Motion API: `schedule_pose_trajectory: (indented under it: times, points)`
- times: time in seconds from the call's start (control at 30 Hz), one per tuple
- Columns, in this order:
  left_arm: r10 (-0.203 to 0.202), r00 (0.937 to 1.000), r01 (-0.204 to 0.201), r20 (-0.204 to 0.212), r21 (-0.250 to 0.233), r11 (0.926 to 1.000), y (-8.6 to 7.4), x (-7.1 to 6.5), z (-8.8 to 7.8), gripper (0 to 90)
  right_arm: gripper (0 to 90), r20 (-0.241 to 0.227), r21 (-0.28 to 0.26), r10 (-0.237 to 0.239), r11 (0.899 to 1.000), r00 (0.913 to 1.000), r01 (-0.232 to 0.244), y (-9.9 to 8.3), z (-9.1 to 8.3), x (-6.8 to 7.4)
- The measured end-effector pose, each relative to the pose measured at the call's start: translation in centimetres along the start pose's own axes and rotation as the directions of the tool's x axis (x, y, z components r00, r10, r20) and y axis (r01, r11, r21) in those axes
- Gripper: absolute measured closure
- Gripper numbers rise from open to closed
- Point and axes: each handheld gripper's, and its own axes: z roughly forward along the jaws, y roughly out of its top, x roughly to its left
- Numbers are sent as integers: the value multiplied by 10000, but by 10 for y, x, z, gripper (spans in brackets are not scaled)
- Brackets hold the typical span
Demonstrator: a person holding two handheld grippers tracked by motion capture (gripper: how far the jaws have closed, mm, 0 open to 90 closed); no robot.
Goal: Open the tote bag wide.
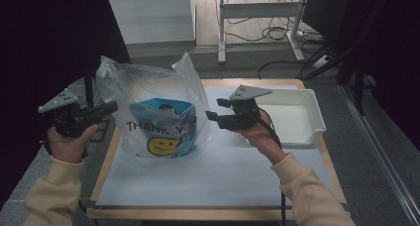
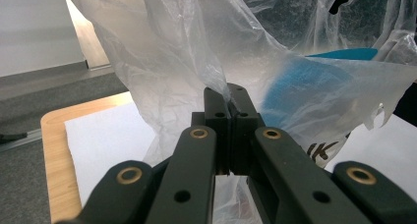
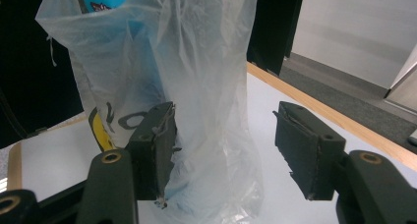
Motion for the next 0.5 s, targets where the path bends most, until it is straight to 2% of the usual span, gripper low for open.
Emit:
schedule_pose_trajectory:
  times: [0.5]
  points:
    - [-18, 10000, 18, -14, 38, 10000, -1, 0, 0, 898, 468, -228, -209, -54, 9998, 9997, 49, 15, 9, 2]
